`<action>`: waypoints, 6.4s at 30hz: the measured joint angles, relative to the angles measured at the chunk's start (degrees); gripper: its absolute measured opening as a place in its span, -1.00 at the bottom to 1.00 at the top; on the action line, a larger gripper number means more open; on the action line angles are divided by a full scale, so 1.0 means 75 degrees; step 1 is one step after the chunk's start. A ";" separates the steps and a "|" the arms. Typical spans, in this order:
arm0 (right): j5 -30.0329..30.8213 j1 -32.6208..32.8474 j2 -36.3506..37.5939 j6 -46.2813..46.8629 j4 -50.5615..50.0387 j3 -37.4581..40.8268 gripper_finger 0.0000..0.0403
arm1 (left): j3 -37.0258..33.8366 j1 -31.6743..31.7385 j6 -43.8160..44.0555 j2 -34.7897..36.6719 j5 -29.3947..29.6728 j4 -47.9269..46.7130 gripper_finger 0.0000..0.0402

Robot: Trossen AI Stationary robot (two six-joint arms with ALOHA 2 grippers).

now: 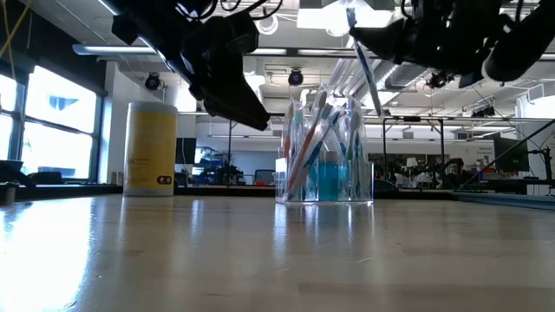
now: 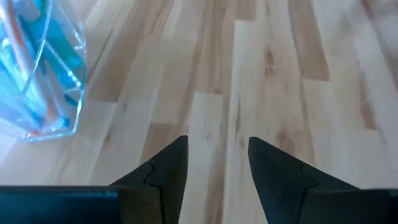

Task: Pick & Place toothbrushing station
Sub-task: Put the blue toothbrush into the transparent toothbrush holder, then return to Home Position

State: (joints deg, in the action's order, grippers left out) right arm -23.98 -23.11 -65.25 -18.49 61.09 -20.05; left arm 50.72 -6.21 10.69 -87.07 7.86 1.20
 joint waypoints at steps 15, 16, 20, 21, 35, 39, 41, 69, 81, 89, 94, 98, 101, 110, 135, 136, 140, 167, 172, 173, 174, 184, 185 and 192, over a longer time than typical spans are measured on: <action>-0.1880 -0.2168 -0.3574 0.1240 0.3231 -0.0497 -0.97 | 0.0000 0.0176 0.0021 0.0000 0.0000 -0.0308 -0.18; -0.1929 -0.2246 -0.3685 0.1244 0.3231 -0.0614 -0.97 | 0.0000 0.0176 0.0033 0.0000 0.0000 -0.0305 -0.18; -0.2145 -0.2514 -0.4069 0.1499 0.3176 -0.1010 -0.96 | 0.0000 0.0176 0.0195 0.0000 0.0000 -0.0368 -0.18; -0.2199 -0.2555 -0.4163 0.1577 0.3178 -0.1053 -0.96 | -0.0003 0.0176 0.0212 0.0000 0.0000 -0.0379 -0.18; -0.2349 -0.2548 -0.5221 0.1991 0.3173 -0.0969 -0.97 | -0.0003 -0.0042 0.0439 0.0000 -0.0047 -0.0588 -0.18; -0.1844 -0.2503 -0.5156 0.2090 0.3155 -0.0701 -0.97 | -0.0001 -0.0042 0.0442 0.0000 -0.0067 -0.0588 -0.18; -0.1763 -0.2509 -0.5101 0.2165 0.3152 -0.0589 -0.96 | 0.0000 -0.0042 0.0442 0.0000 -0.0067 -0.0588 -0.18; -0.0269 -0.2013 -0.3309 0.2505 0.2026 0.1221 -0.83 | -0.0003 -0.0042 0.0432 0.0000 -0.0181 -0.0558 -0.18; 0.0372 -0.1468 -0.2749 0.2424 0.1125 0.1230 -0.25 | 0.0000 -0.0042 0.0354 0.0000 -0.0178 -0.0561 -0.18; 0.1848 -0.1016 -0.0771 0.1876 -0.1222 0.1230 -0.16 | -0.0001 -0.0042 0.0208 0.0000 -0.0175 -0.0561 -0.18; 0.2473 -0.0783 0.0630 0.1698 -0.2726 0.1228 -0.17 | -0.0003 -0.0036 0.0205 0.0000 -0.0172 -0.0553 -0.18; 0.2738 -0.0483 0.1777 0.1701 -0.4023 0.1227 -0.17 | -0.0003 -0.0036 0.0046 0.0156 -0.0058 -0.0866 -0.18; 0.2807 -0.0129 0.2637 0.2087 -0.4834 0.1227 -0.17 | 0.0000 -0.0036 -0.0005 0.0537 0.0233 -0.1326 -0.18; 0.2966 0.1484 0.4678 0.3052 -0.6347 0.1224 -0.19 | -0.0103 -0.0176 -0.0203 0.1962 0.0772 -0.2879 -0.19; 0.9198 0.8419 0.5776 0.3462 -0.8582 0.1221 -0.99 | -0.4408 -0.0427 0.0254 0.6783 0.0892 -0.1455 -0.99; 0.9205 0.8561 0.5899 0.3453 -0.8765 0.1221 -0.99 | -0.4517 -0.0427 0.0218 0.6982 0.0889 -0.1482 -0.99; 0.9214 0.8836 0.6497 0.3495 -0.9401 0.1221 -0.99 | -0.4895 -0.0427 0.0144 0.7768 0.0889 -0.1485 -0.99; 0.6183 0.7131 0.8621 0.2160 -0.7596 0.2601 -0.99 | -0.6653 -0.0424 -0.0848 0.9934 -0.0066 0.0475 -0.98; 0.5640 0.6175 0.8527 0.2024 -0.7576 0.2605 -0.99 | -0.6659 -0.0421 -0.1049 0.9929 -0.0061 0.0499 -0.98; 0.5517 0.5979 0.8528 0.2023 -0.7580 0.2605 -0.99 | -0.6659 -0.0421 -0.1051 0.9929 -0.0061 0.0491 -0.98; 0.5359 0.5787 0.8523 0.2028 -0.7603 0.2606 -0.99 | -0.6662 -0.0421 -0.1051 0.9932 -0.0061 0.0475 -0.98; 0.4305 0.4508 0.8523 0.2380 -0.7794 0.2611 -0.99 | -0.6671 -0.0421 -0.1053 0.9932 -0.0013 0.0358 -0.98; 0.4227 0.4460 0.8515 0.2434 -0.7815 0.2611 -0.98 | -0.6671 -0.0421 -0.1053 0.9932 0.0045 0.0297 -0.98; 0.4190 0.4368 0.8281 0.2189 -0.7839 0.2614 -0.98 | -0.6677 -0.0423 -0.1718 0.9925 0.0423 0.0167 -0.98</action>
State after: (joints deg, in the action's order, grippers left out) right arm 7.44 9.65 -3.14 -2.07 2.30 -0.45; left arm 0.64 -9.38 -2.19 -12.63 11.03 2.46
